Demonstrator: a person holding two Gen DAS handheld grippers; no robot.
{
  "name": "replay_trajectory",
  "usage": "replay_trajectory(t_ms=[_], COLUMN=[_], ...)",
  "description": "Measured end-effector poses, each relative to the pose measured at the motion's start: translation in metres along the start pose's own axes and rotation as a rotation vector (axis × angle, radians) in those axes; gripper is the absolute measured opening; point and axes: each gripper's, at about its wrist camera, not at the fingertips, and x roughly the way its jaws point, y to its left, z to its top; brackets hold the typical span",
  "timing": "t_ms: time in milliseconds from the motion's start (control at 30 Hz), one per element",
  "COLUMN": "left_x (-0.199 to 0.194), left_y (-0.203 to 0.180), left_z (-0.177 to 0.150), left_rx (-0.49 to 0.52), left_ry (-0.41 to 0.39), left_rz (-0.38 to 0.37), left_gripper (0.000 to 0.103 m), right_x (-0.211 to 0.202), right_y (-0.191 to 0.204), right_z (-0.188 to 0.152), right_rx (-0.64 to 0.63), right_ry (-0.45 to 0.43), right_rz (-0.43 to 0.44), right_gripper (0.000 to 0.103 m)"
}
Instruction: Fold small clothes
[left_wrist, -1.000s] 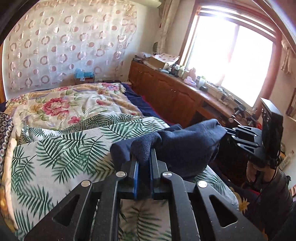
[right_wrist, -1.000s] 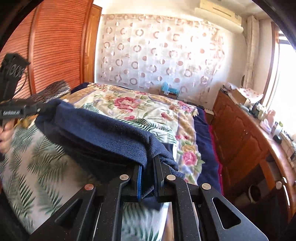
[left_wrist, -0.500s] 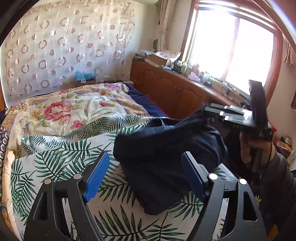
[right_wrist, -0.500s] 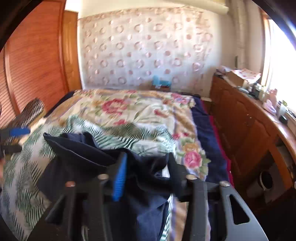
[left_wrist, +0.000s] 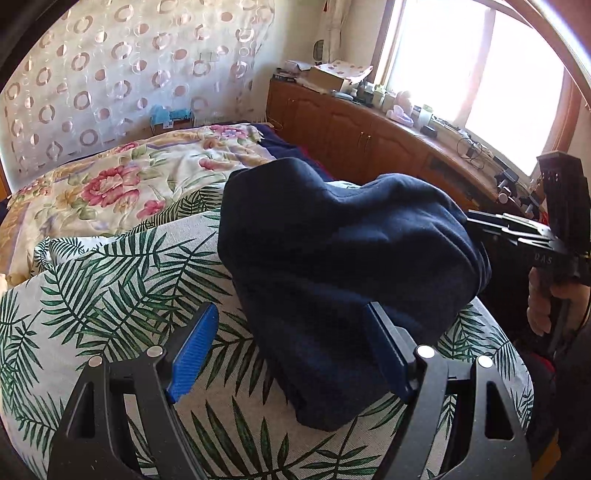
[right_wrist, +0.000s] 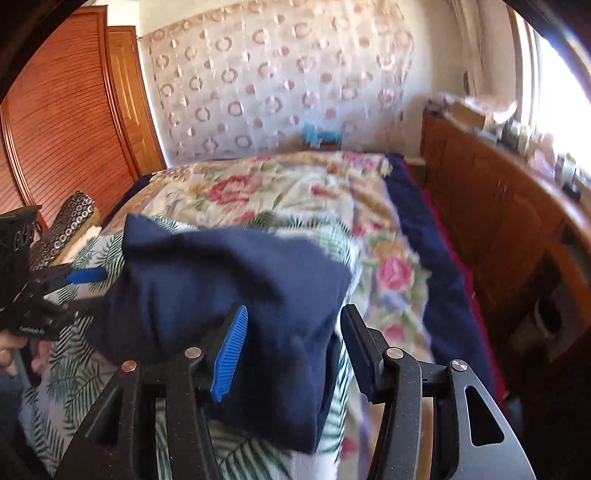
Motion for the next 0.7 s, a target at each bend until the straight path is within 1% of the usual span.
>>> replay_trajectory(t_ms=[67, 167, 200, 233, 267, 300, 400, 467, 500, 567, 633, 667, 700], left_x=[0.0, 0.0, 0.0, 0.001, 0.002, 0.003, 0.008, 0.01, 0.01, 0.008, 0.0, -0.004, -0.009], left_y=[-0.001, -0.001, -0.001, -0.001, 0.0, 0.0, 0.003, 0.005, 0.005, 0.007, 0.008, 0.008, 0.008], left_z=[0.0, 0.002, 0.002, 0.002, 0.002, 0.002, 0.001, 0.0, 0.0, 0.001, 0.002, 0.004, 0.007], left_rx=[0.0, -0.002, -0.002, -0.004, -0.004, -0.003, -0.011, -0.021, -0.024, -0.027, -0.033, -0.035, -0.037], left_ry=[0.001, -0.002, -0.003, -0.003, -0.001, 0.001, 0.016, 0.023, 0.024, 0.021, -0.006, -0.021, -0.039], left_rz=[0.002, 0.005, 0.005, 0.006, 0.008, 0.011, 0.016, 0.008, 0.008, 0.012, 0.019, 0.016, 0.01], left_gripper=[0.081, 0.081, 0.081, 0.081, 0.081, 0.081, 0.081, 0.081, 0.081, 0.081, 0.081, 0.081, 0.081], right_x=[0.001, 0.002, 0.009, 0.011, 0.009, 0.007, -0.019, -0.03, -0.03, -0.023, -0.017, -0.017, -0.019], right_y=[-0.007, -0.02, -0.024, -0.027, -0.026, -0.027, -0.028, -0.034, -0.035, -0.035, -0.03, -0.026, -0.023], right_z=[-0.003, 0.001, 0.009, 0.016, 0.019, 0.02, 0.02, 0.018, 0.017, 0.016, 0.016, 0.019, 0.023], right_rx=[0.037, 0.079, 0.083, 0.084, 0.089, 0.087, 0.068, 0.08, 0.072, 0.068, 0.043, 0.028, 0.016], right_ry=[0.014, 0.02, 0.02, 0.018, 0.015, 0.006, -0.098, -0.137, -0.134, -0.093, -0.056, -0.059, -0.067], right_rz=[0.027, 0.061, 0.07, 0.1, 0.14, 0.154, 0.096, 0.03, -0.001, -0.026, -0.071, -0.087, -0.098], right_gripper=[0.054, 0.054, 0.047, 0.035, 0.008, 0.003, 0.002, 0.002, 0.002, 0.002, 0.002, 0.002, 0.009])
